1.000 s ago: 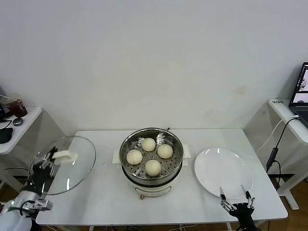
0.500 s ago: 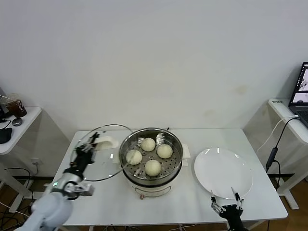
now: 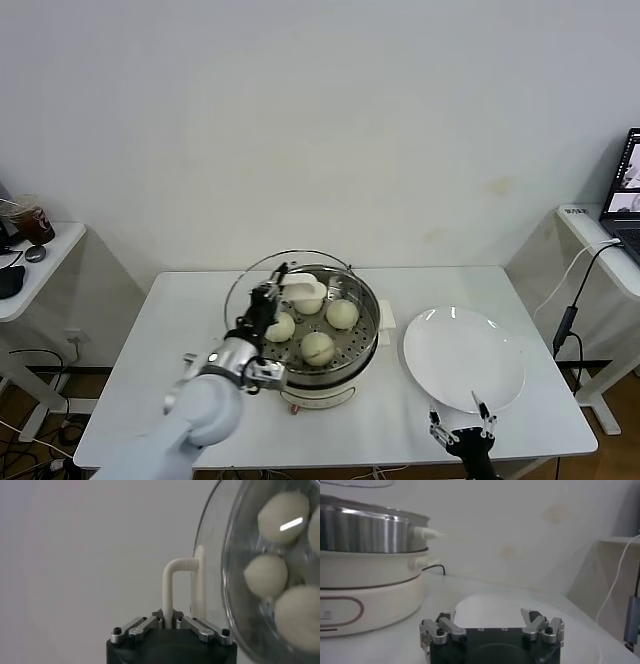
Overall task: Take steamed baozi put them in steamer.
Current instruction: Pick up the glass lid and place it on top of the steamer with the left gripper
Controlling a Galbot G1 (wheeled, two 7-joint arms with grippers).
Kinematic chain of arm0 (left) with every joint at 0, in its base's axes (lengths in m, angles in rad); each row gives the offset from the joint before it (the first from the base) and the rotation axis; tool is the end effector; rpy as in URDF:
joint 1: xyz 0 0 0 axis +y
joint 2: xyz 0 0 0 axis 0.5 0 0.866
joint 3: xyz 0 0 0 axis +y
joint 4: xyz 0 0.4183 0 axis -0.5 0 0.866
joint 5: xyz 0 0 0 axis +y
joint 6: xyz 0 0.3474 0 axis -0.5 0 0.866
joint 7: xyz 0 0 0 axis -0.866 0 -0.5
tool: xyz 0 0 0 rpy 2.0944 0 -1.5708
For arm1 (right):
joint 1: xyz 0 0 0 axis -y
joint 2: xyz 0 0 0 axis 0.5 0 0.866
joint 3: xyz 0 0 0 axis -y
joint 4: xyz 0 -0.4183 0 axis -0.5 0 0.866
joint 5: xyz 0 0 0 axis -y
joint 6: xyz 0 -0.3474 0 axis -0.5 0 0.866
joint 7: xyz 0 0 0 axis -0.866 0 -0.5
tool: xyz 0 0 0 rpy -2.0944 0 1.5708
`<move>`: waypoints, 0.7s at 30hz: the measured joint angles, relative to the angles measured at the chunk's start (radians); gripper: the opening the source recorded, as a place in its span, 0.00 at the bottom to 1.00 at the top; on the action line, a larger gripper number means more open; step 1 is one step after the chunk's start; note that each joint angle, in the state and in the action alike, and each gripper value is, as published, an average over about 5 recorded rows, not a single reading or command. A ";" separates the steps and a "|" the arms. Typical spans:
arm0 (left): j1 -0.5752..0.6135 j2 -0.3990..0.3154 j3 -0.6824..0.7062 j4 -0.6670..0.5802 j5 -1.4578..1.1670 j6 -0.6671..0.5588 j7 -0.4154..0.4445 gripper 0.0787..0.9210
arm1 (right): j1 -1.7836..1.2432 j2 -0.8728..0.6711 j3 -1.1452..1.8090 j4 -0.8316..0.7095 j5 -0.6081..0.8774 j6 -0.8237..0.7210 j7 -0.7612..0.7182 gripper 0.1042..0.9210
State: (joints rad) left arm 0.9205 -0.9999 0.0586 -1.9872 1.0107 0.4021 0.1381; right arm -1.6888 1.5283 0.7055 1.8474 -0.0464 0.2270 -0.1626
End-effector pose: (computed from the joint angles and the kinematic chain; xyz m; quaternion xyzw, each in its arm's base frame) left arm 0.3047 0.0031 -0.2920 0.1098 0.7238 0.6724 0.1097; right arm 0.0715 -0.0741 -0.4535 0.0226 -0.9934 0.0832 0.0755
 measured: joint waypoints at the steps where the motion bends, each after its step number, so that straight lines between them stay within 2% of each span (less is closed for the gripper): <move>1: -0.010 -0.007 0.016 0.007 0.009 0.004 0.003 0.11 | 0.000 0.000 -0.001 0.000 -0.001 0.001 0.001 0.88; 8: -0.055 -0.041 0.087 0.057 0.056 0.021 0.013 0.11 | -0.002 0.001 -0.010 0.002 -0.007 0.003 0.003 0.88; 21: -0.069 -0.061 0.114 0.124 0.094 0.022 0.000 0.11 | -0.007 0.000 -0.016 -0.002 -0.018 0.007 0.003 0.88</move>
State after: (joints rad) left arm 0.8511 -1.0613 0.1723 -1.8630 1.1044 0.4237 0.1386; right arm -1.6958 1.5280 0.6892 1.8453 -0.0642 0.2337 -0.1595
